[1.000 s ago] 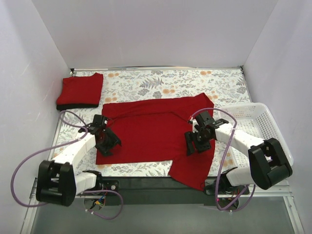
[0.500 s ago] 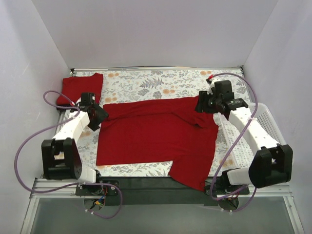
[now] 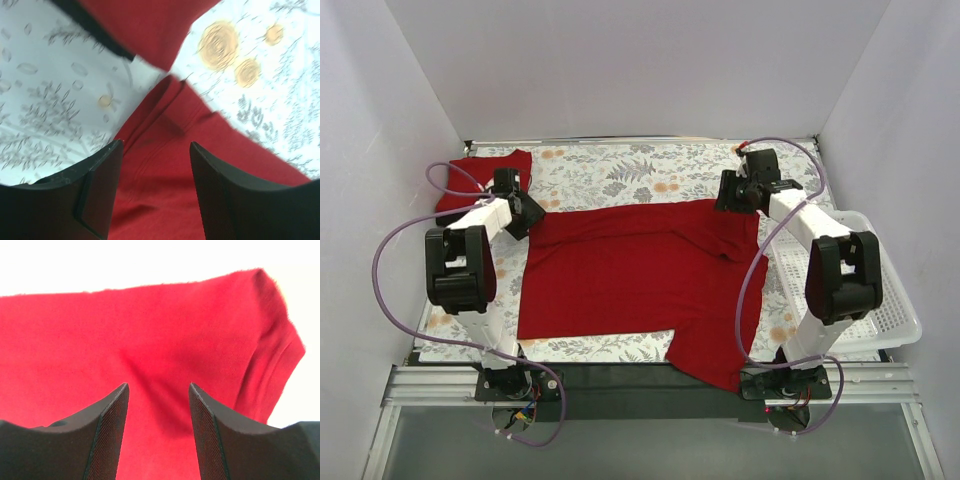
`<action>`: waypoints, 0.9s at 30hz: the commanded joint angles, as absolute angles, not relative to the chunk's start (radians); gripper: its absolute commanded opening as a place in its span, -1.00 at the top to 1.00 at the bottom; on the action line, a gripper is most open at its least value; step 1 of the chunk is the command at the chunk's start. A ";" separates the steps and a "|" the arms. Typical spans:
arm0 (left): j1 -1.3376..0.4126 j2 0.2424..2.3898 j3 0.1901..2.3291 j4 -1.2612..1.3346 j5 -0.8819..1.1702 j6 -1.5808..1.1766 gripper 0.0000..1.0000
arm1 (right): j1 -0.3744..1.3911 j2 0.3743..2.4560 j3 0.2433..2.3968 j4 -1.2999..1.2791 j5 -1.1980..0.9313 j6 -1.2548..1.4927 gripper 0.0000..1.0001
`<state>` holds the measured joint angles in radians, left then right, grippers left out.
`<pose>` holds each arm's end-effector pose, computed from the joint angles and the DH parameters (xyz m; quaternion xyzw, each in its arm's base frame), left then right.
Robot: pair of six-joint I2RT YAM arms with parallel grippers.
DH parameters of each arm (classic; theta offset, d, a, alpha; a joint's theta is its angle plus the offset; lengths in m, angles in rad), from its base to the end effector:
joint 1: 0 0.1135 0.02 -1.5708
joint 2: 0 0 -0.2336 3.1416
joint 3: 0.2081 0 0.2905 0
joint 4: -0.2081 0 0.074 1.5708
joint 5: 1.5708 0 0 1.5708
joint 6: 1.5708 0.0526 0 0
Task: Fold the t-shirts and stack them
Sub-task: Fold the tshirt
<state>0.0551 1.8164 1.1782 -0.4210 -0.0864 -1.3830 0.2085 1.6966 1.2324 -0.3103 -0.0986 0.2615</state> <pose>0.4019 0.0267 0.1087 -0.6449 0.7201 -0.1229 0.2248 0.4105 0.0921 0.1833 0.0053 0.9208 0.1343 0.3660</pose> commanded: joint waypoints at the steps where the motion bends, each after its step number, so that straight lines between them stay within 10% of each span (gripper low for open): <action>1: 0.055 1.822 1.230 -0.382 -0.089 -1.364 -0.05 | 0.192 1.752 1.345 -0.253 -0.005 0.233 0.02; 27: 0.014 2.000 1.350 -0.350 -0.169 -1.256 0.07 | 0.057 2.120 1.638 -0.311 -0.169 0.187 0.38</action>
<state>0.0174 1.9785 1.3197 -0.3576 -0.1333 -1.2716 0.0662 2.1159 1.5883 -0.3122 -0.1406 0.1776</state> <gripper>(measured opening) 0.490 0.337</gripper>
